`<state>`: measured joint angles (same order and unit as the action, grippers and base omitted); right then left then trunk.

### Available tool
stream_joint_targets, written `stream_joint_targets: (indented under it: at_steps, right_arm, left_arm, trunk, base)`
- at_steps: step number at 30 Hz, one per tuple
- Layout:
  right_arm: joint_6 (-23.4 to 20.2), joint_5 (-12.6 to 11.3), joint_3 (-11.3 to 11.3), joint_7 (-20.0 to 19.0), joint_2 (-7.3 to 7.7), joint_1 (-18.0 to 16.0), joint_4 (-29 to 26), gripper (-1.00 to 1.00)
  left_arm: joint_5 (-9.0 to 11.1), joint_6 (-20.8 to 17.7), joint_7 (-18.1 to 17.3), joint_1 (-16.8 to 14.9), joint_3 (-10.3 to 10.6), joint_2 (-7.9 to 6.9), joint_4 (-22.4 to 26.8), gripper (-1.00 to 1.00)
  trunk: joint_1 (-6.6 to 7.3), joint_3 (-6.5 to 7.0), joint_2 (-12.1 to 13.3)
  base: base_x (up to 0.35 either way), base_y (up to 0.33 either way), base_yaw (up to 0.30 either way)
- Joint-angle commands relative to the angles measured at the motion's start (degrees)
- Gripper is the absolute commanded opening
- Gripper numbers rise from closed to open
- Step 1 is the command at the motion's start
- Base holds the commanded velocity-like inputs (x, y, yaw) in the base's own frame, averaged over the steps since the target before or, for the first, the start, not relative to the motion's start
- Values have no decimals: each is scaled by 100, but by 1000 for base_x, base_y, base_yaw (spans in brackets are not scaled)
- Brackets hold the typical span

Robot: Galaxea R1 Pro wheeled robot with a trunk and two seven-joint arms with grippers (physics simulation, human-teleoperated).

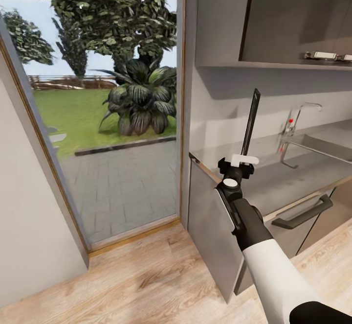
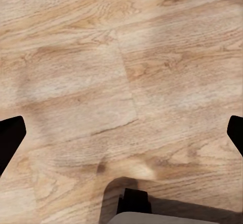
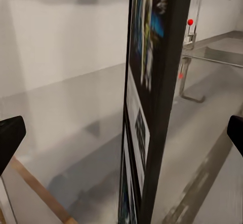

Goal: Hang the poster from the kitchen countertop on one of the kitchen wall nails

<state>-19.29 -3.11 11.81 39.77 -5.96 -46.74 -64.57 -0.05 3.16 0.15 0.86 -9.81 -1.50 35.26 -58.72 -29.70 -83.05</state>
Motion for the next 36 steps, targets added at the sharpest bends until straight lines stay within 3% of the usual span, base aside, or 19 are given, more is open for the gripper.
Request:
stream_joint_targets:
  at_steps: [1, 36]
  right_arm:
    - [-31, -32, 15, 39, 3, -6, -5, 100]
    - [-33, -32, 14, 39, 7, -8, -12, 100]
  left_arm:
    - [-1, 9, 2, 2, -4, 1, 7, 100]
    - [-4, 9, 10, 2, -83, 1, 7, 100]
  trunk:
    - [-1, -5, -3]
    - [-1, -5, -3]
  base:
    - [131, 0, 0]
    - [26, -14, 0]
